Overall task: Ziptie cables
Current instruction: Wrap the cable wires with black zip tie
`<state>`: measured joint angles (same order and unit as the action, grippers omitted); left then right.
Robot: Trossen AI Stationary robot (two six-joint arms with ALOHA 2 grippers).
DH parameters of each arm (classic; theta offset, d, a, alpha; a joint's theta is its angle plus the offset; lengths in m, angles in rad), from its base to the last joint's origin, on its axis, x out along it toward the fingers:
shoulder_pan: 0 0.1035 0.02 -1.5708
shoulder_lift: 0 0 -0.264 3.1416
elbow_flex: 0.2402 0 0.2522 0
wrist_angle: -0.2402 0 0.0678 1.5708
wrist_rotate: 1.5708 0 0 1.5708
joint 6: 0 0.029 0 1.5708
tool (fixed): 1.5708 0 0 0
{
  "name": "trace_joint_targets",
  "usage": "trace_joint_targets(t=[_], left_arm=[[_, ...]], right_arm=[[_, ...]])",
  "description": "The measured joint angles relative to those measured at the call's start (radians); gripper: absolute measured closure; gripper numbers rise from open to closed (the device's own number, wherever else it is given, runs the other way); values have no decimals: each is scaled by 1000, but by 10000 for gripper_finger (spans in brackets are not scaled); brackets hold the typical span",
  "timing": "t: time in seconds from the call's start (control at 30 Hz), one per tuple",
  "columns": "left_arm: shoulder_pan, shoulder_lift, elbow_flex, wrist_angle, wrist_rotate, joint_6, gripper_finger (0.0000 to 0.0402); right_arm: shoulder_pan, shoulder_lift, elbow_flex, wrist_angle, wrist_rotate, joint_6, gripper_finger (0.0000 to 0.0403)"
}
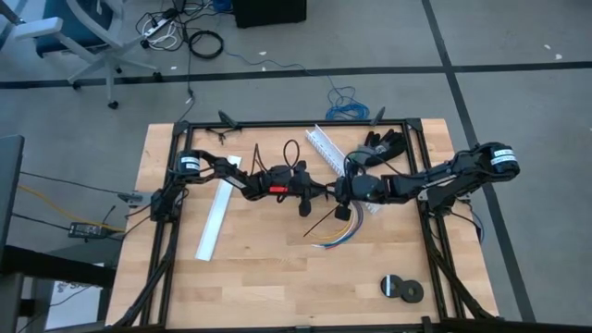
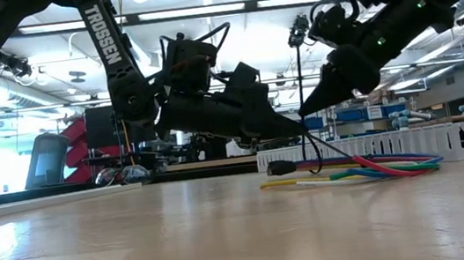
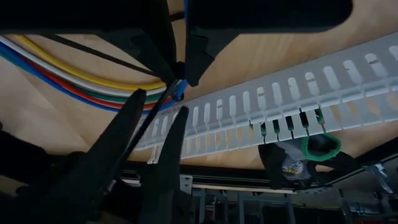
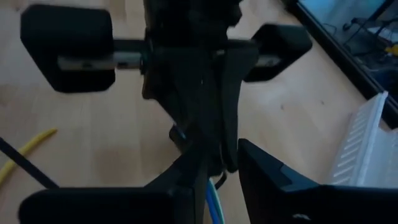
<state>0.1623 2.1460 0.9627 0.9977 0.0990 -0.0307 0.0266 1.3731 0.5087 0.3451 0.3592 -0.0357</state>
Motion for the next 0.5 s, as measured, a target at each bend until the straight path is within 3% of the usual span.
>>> trace_joint_targets(t=[0.17, 0.3, 0.5], left_arm=[[0, 0, 13, -4, 1, -4, 375], [-1, 0, 18, -5, 3, -4, 369], [0, -1, 19, -23, 19, -7, 319]], right_arm=[[-18, 0, 0, 0, -68, -11, 337], [-18, 0, 0, -5, -47, -12, 393], [-18, 0, 0, -6, -34, -10, 402]])
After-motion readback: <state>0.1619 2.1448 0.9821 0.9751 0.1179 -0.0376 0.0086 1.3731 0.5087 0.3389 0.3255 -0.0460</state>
